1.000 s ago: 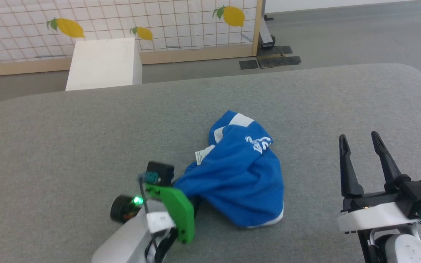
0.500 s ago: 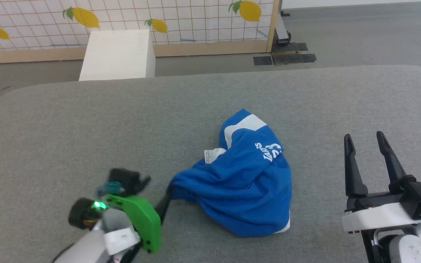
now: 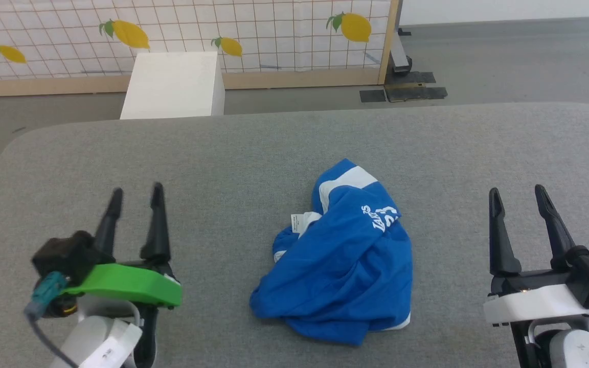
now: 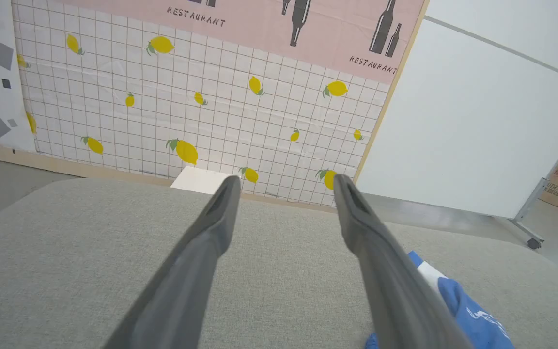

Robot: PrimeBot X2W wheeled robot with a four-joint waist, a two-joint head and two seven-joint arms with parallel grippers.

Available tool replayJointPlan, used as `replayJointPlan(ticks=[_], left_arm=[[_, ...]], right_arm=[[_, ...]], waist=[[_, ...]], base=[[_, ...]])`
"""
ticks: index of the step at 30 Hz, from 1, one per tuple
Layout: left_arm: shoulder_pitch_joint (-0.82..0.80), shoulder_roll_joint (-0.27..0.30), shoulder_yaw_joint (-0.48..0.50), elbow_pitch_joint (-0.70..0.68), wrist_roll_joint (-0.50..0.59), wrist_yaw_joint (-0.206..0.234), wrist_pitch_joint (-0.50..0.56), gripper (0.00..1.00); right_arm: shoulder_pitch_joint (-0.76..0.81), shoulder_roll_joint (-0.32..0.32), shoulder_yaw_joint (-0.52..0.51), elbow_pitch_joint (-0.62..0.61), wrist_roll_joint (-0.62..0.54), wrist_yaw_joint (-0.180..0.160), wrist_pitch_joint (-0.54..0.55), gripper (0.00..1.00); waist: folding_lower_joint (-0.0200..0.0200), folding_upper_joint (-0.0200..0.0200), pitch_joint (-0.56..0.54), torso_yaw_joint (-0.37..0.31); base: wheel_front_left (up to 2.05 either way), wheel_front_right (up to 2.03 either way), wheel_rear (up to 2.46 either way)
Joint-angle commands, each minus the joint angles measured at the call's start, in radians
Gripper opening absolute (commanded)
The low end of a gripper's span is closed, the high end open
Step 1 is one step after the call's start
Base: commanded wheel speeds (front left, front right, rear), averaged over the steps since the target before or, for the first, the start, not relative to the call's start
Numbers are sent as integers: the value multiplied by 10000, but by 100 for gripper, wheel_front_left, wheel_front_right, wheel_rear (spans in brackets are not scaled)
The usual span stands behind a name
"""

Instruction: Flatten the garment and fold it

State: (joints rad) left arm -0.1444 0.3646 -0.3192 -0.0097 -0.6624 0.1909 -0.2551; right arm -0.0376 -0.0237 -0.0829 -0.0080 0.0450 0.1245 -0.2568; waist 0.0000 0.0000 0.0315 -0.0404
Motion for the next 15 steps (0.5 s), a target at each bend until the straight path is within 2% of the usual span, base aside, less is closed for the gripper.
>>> replayJointPlan(ticks=[1, 5, 11, 15], left_arm=[[254, -298, 423, -129, 436, -281, -60, 100], [789, -1222, 1548, -252, 1519, -1162, -63, 100], [1335, -2195, 2579, 321, 2581, -2474, -65, 100], [1423, -2548, 2977, 858, 2957, -2947, -65, 100]], right_arm=[[206, -5, -32, -50, -32, 62, -49, 100], [302, -5, -36, -35, -97, 62, -49, 100], [374, -5, 75, 62, -147, 62, -49, 100], [437, -5, 154, 106, -129, 62, -49, 100]], waist=[[0, 0, -48, 49], [0, 0, -142, 104], [0, 0, -223, 113], [0, 0, -234, 100]], base=[[0, 0, 0], [0, 0, 0], [0, 0, 0], [0, 0, 0]])
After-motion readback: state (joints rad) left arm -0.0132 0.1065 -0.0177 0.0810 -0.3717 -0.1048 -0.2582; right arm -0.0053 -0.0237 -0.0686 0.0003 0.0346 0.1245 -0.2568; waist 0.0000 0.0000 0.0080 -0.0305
